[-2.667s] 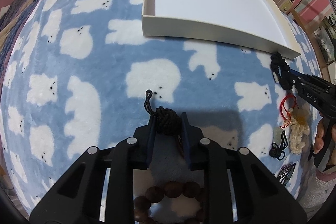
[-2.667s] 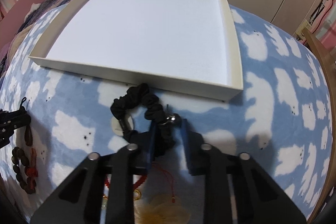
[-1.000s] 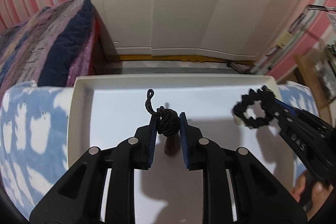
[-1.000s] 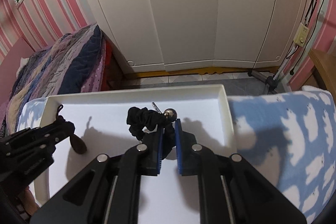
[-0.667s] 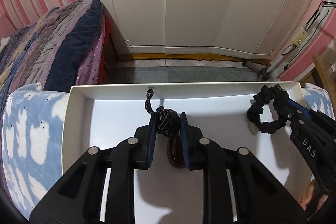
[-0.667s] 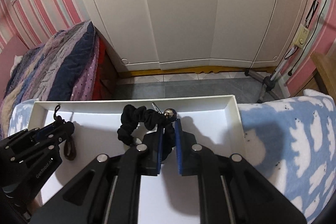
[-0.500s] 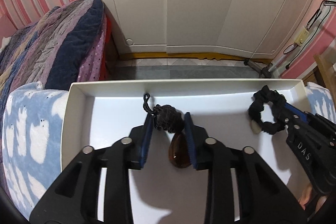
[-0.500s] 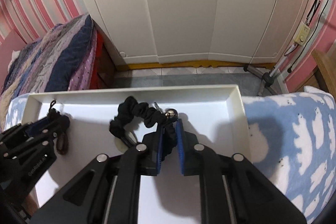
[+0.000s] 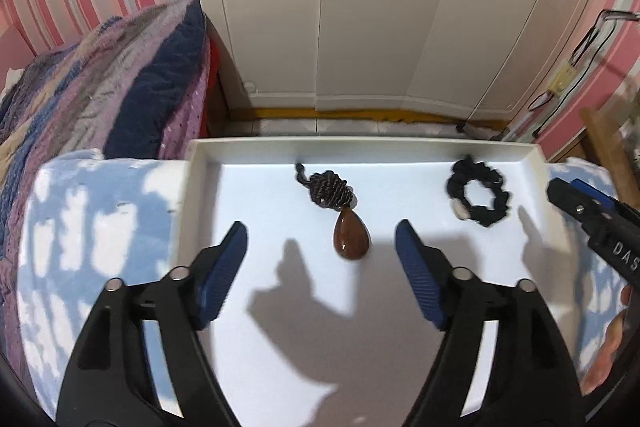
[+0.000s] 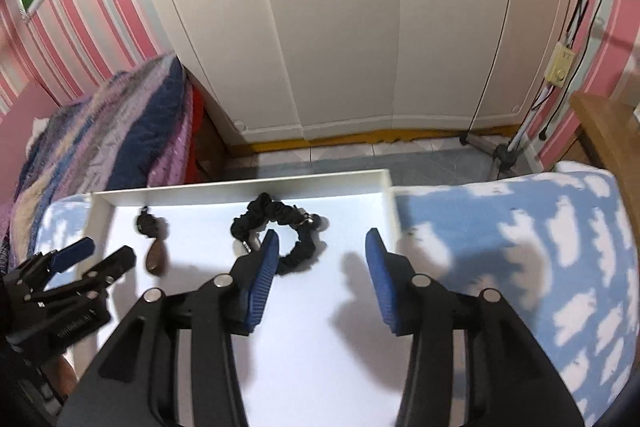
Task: Organize jewelry
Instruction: 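Open left tool to drop the pendant while right tool releases the bracelet, then withdraw both tools from the tray back over the blanket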
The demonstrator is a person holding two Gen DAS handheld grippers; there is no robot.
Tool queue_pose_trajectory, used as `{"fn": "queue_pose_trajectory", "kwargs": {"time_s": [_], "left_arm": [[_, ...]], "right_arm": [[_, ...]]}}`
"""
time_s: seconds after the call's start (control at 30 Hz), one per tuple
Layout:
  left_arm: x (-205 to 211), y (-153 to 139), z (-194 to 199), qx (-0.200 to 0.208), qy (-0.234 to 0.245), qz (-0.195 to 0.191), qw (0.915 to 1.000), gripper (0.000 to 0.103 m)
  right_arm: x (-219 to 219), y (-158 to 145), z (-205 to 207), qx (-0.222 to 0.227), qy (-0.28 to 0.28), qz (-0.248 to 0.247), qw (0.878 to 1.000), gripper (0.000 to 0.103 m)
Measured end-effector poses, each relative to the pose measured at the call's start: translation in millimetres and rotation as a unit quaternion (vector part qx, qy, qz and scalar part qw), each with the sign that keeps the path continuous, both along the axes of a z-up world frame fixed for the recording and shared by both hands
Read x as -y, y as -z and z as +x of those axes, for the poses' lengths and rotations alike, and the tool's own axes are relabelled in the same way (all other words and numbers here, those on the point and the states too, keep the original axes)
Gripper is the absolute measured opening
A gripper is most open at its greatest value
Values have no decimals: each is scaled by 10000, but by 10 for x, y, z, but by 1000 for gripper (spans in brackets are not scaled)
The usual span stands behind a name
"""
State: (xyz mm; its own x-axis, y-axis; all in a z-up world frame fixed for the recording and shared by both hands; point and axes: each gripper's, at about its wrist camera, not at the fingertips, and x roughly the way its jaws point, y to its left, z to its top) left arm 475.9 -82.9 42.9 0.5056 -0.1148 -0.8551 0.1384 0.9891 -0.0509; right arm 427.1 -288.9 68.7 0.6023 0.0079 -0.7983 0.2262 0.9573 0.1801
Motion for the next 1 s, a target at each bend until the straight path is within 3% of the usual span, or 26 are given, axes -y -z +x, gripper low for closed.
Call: {"fn": "queue_pose_trajectory", "kwargs": {"time_s": [0.07, 0.17, 0.2, 0.27, 0.43, 0.6, 1.0], "left_arm": [[-122, -187, -170, 147, 6, -48, 9999, 90], [-289, -475, -491, 357, 12, -89, 9993, 100], [-335, -556, -593, 415, -2, -98, 9991, 100], [-417, -668, -798, 449, -9, -45, 9990, 100], [-451, -781, -1351, 484, 2, 141, 9987, 100], [-581, -743, -1903, 385, 216, 41, 9990, 100], [-694, -536, -2756, 344, 373, 57, 9987, 100]], "right_arm": [[35, -149, -189, 131, 65, -125, 9998, 67], [53, -397, -585, 362, 52, -288, 9989, 73], [43, -437, -673, 371, 59, -344, 9987, 75], [35, -534, -880, 368, 37, -414, 9985, 89], [-19, -716, -1522, 568, -1, -534, 9970, 93], [-104, -742, -2054, 667, -93, -736, 9950, 94], [-275, -625, -2792, 789, -170, -957, 9921, 94]]}}
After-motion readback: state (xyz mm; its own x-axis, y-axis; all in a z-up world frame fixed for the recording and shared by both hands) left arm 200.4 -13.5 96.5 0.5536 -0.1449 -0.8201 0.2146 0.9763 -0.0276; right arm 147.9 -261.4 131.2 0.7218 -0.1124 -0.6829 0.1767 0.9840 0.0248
